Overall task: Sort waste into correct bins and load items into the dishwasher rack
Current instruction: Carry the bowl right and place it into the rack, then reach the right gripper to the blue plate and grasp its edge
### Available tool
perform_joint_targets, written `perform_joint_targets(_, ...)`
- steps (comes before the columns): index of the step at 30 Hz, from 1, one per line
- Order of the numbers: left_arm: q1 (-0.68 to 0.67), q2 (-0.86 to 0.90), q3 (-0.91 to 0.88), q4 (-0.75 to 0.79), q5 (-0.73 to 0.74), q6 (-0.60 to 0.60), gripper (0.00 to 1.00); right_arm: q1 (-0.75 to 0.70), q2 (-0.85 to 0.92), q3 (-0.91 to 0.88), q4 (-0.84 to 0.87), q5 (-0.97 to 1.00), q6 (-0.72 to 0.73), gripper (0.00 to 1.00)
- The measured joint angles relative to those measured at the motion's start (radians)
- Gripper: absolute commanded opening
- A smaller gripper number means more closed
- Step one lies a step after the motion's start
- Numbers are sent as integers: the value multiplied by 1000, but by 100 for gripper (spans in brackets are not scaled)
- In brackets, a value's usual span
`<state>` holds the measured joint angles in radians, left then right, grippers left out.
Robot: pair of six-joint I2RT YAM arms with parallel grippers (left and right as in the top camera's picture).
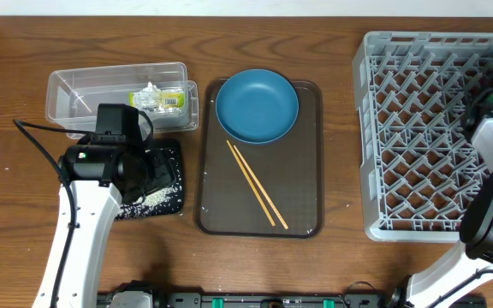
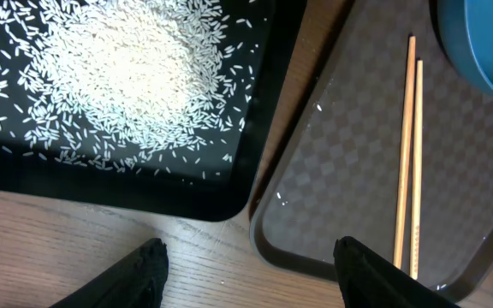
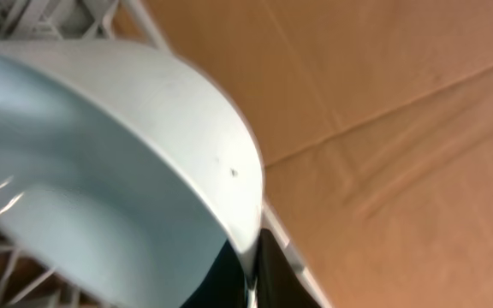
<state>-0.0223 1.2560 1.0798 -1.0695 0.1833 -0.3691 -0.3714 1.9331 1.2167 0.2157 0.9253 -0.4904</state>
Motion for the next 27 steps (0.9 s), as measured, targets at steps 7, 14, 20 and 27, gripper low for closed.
perform_joint_targets(7,0,0,0,0,0,0,66,56,24,-1,-157,-10,95,29)
perform_joint_targets(14,0,0,0,0,0,0,66,107,22,-2,-243,-39,154,43)
perform_joint_targets(20,0,0,0,0,0,0,66,144,-142,-7,-368,-313,188,49)
perform_joint_targets(27,0,0,0,0,0,0,66,246,-370,-2,-494,-841,296,49)
